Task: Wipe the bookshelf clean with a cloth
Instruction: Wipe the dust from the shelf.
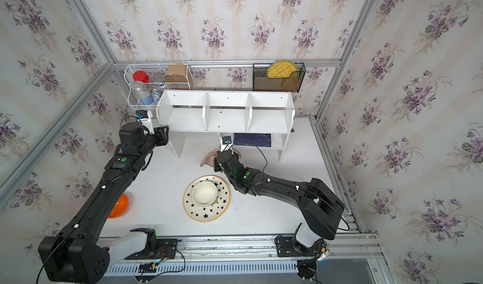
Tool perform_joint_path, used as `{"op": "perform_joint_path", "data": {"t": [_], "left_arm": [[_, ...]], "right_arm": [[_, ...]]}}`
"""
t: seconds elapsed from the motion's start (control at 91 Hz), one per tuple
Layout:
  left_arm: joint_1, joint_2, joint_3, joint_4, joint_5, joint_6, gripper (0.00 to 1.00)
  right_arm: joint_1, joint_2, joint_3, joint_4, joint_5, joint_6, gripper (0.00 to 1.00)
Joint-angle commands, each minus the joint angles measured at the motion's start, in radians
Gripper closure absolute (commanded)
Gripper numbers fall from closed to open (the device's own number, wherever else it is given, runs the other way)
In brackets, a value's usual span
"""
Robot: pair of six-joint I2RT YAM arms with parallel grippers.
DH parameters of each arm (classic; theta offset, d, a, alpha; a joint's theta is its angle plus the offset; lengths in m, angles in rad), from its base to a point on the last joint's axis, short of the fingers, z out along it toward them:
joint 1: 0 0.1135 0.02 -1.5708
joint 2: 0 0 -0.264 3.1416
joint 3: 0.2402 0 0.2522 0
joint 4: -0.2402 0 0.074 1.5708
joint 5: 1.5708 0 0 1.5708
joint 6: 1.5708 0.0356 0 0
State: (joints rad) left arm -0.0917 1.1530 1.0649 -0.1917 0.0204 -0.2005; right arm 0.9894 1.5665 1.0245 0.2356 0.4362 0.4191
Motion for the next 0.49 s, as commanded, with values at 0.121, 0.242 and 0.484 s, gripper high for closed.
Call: {"op": "perform_joint_path", "data": {"t": [0.121, 0.242, 0.484], "left_arm": [[0.003, -0.093, 0.055, -0.23, -0.104, -0.147, 0.28], [0.002, -0.201, -0.027, -0.206, 0.084, -0.254, 0.35], [-0.124, -0.369, -0.243, 0.08, 0.447, -0.445, 0.21]], "right_arm": [[0.009, -0.103, 0.028, 0.048, -0.034, 0.007, 1.0], [0.009, -0.163, 0.008, 0.089, -0.098, 0.039, 1.0], [0.008, -0.233, -0.112, 0.301, -0.299, 0.111, 1.0]]}}
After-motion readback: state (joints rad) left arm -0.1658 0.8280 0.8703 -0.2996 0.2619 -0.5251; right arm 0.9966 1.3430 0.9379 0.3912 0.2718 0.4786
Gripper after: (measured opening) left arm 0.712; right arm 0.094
